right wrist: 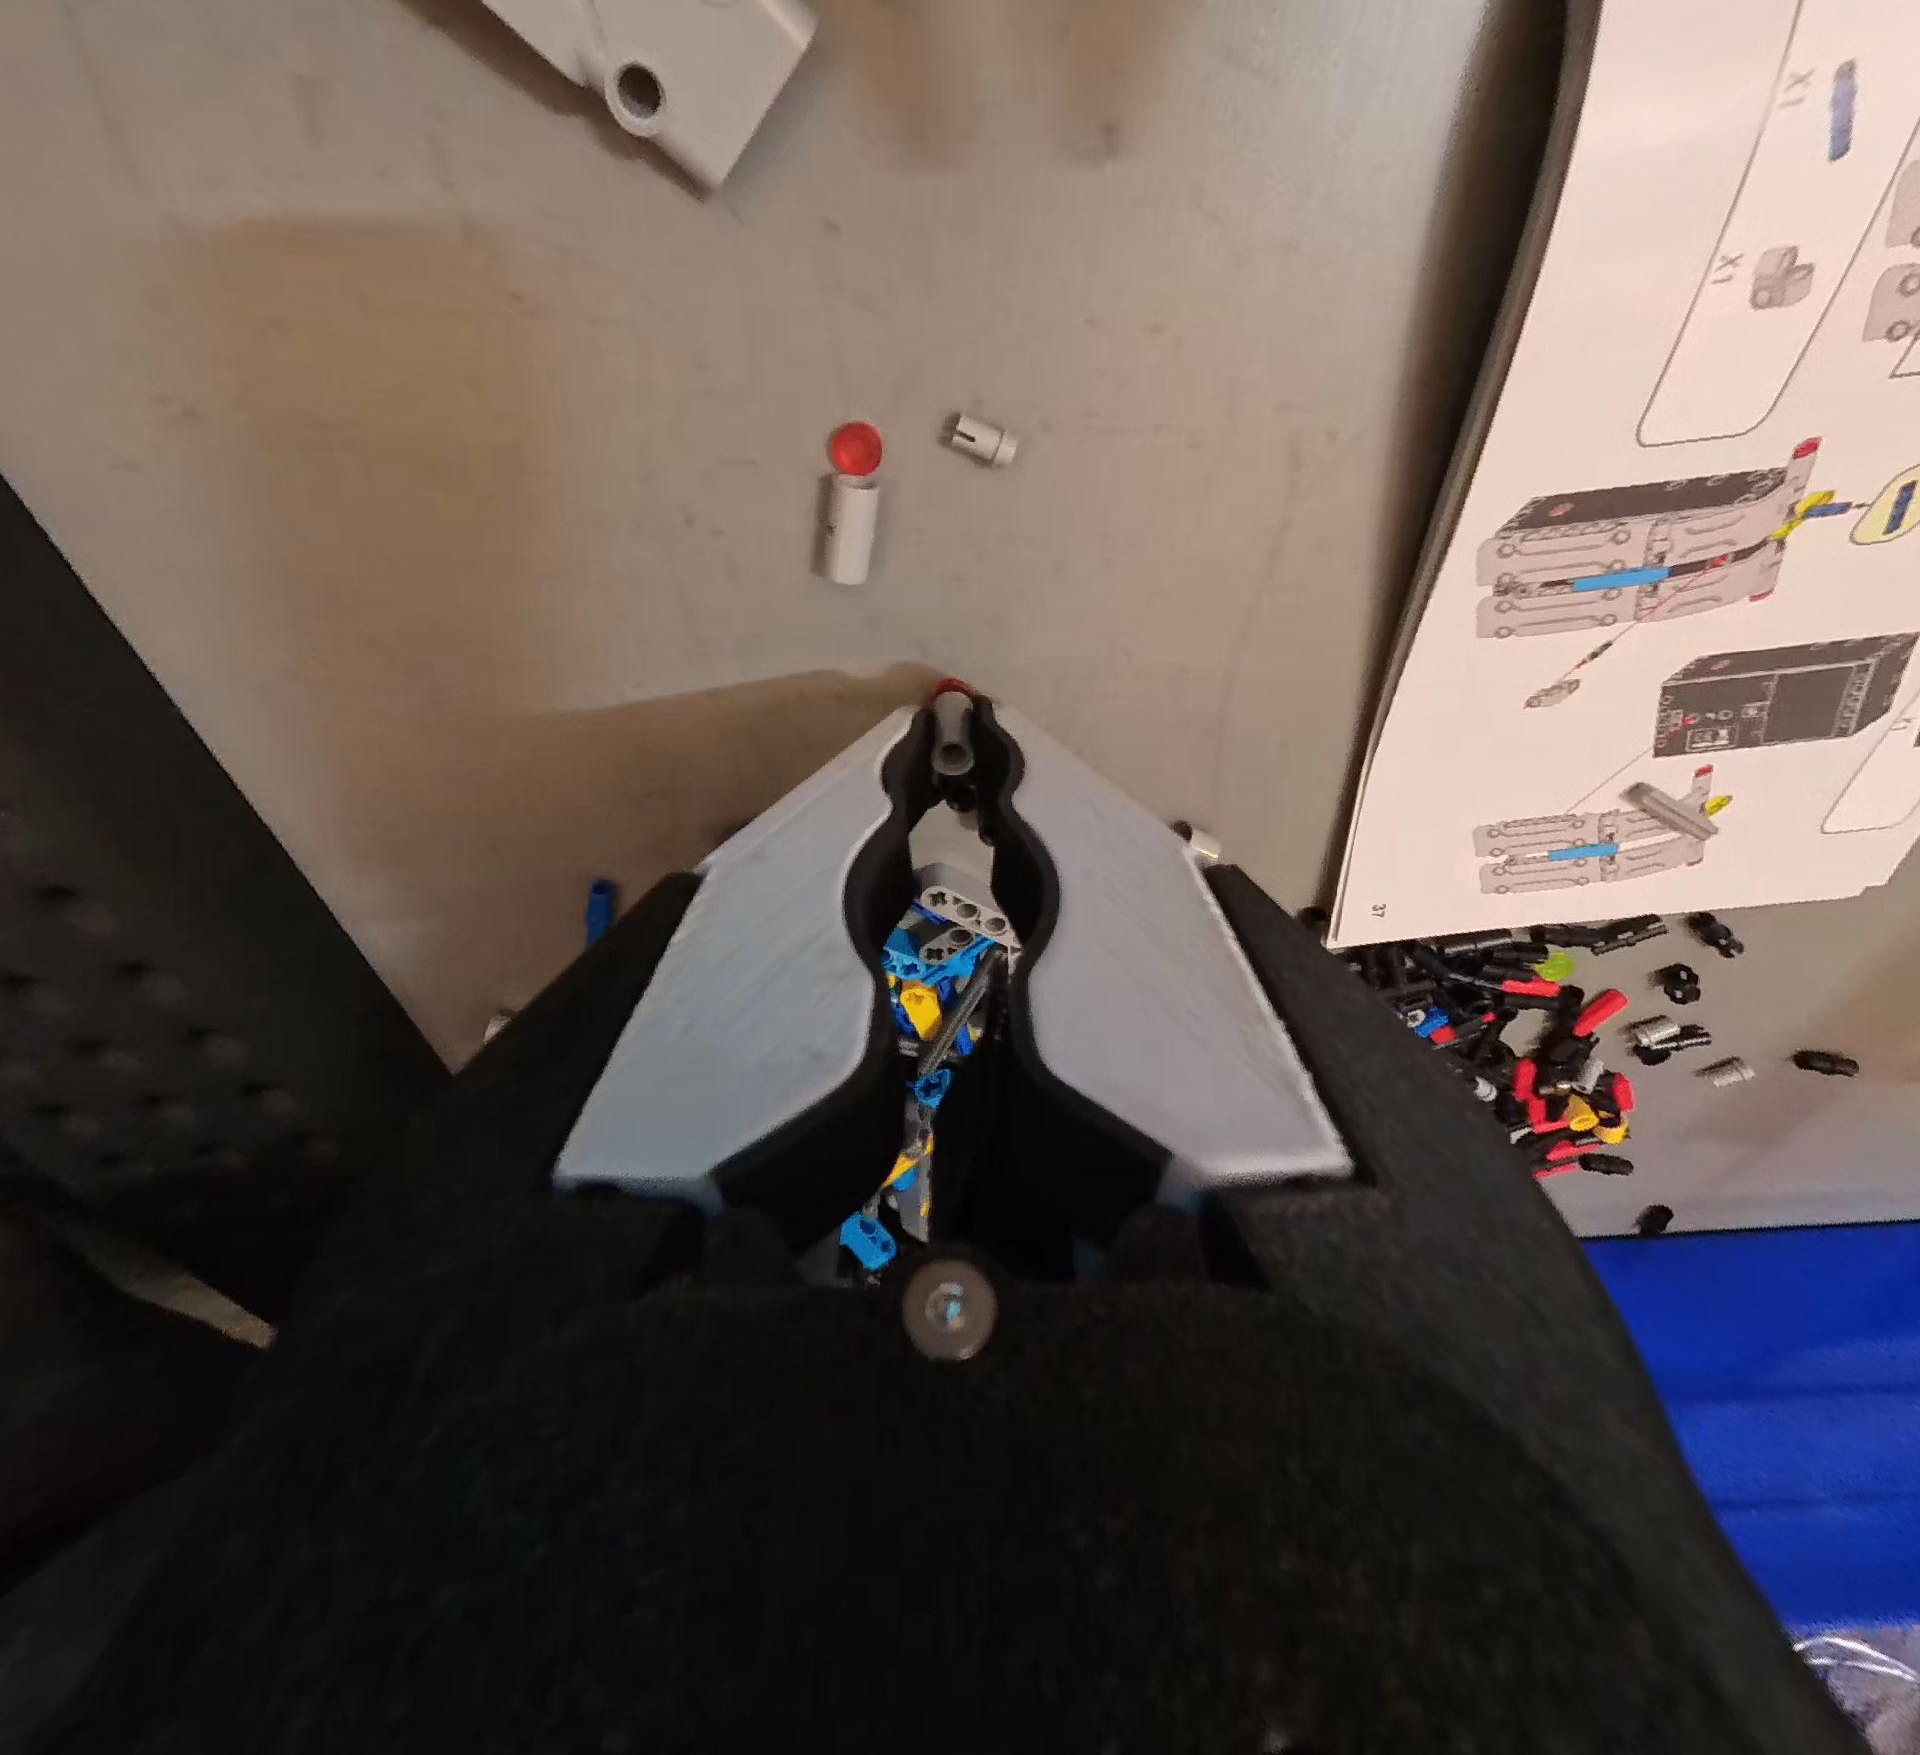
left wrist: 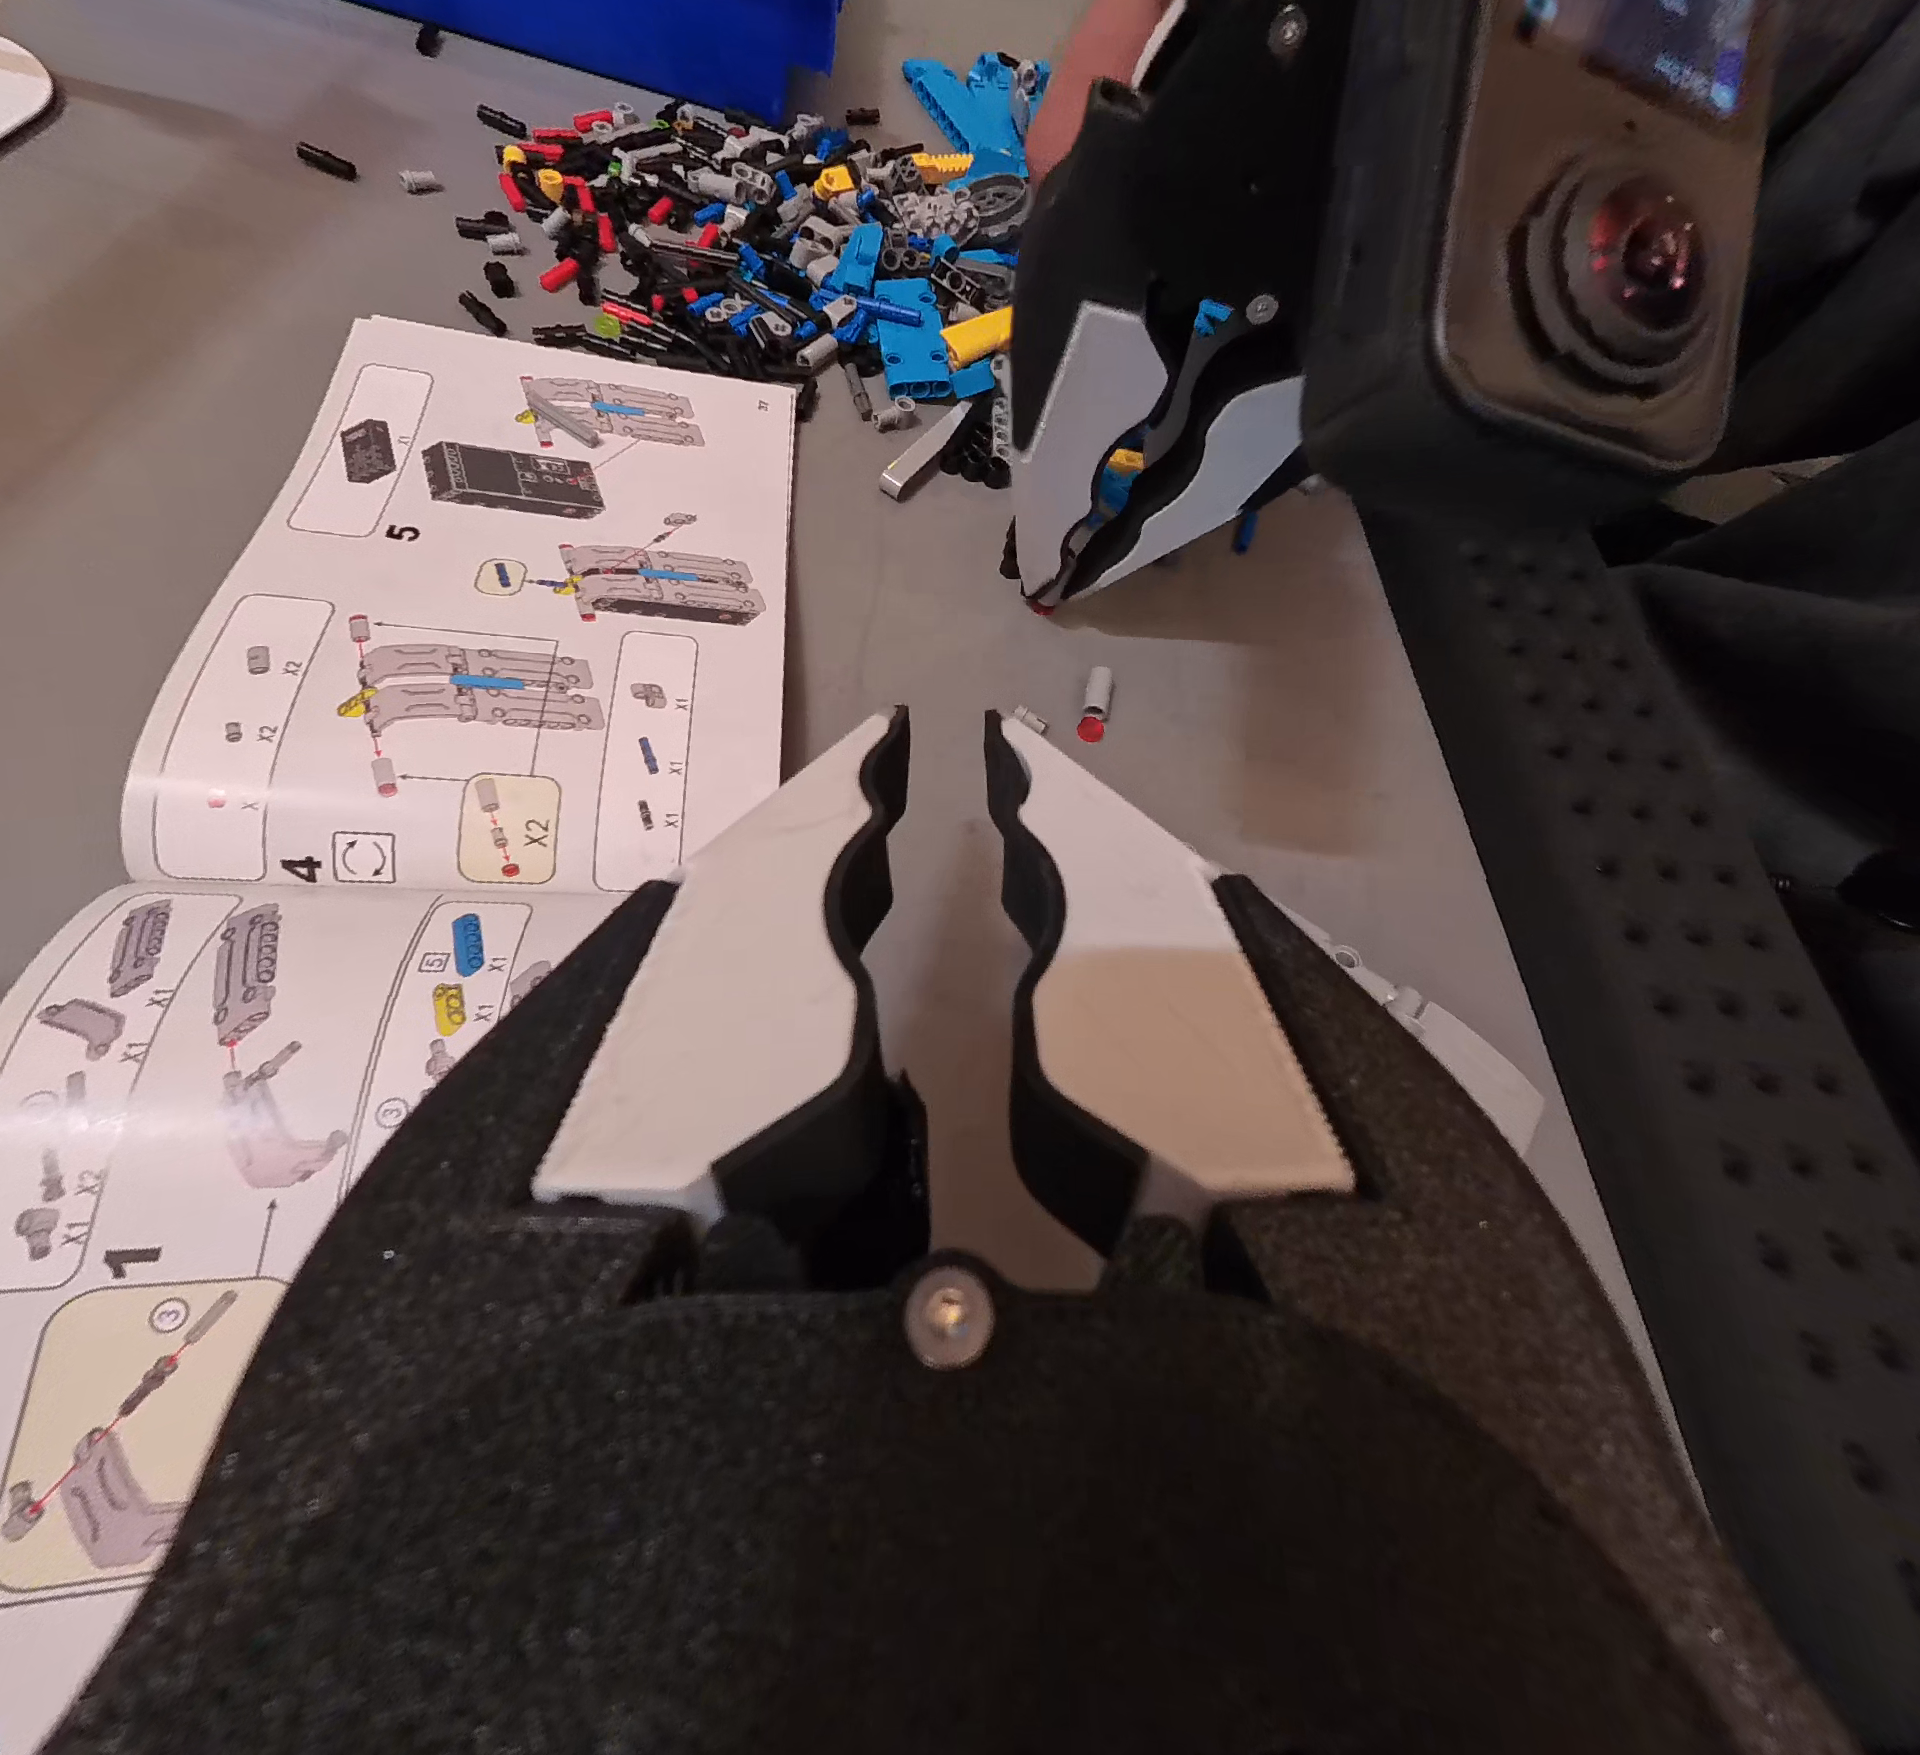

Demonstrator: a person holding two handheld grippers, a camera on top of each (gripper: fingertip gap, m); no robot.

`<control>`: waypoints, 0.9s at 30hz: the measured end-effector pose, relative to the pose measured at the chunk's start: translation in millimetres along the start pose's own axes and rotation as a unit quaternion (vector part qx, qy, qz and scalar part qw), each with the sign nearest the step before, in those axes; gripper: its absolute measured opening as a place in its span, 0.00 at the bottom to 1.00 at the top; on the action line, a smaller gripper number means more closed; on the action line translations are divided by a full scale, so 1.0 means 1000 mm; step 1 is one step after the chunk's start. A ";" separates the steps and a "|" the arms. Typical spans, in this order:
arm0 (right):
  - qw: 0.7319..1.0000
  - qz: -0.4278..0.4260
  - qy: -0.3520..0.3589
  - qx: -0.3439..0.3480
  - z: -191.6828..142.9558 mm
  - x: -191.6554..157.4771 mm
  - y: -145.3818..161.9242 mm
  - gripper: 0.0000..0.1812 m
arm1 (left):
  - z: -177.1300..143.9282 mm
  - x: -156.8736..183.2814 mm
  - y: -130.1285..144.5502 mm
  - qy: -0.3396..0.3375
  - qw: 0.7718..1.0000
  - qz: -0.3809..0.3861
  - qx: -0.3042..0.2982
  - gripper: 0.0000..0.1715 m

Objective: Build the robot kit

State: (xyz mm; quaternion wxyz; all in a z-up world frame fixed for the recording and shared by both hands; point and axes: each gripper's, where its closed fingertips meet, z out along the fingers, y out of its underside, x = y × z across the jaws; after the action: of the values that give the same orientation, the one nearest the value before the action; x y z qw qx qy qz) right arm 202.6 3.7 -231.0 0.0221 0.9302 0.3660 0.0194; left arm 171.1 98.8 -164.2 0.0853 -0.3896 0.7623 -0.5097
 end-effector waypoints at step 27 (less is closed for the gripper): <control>0.722 0.136 -0.044 0.677 -0.138 -0.023 -0.071 0.04 | -0.003 0.085 -0.031 0.175 0.984 0.017 0.039 0.00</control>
State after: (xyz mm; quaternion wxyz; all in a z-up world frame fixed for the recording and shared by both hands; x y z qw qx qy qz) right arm 130.1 43.7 -97.6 -0.6000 0.7373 0.1499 -0.2719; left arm 127.5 37.4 -113.9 -0.0253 -0.2775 0.7517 -0.5977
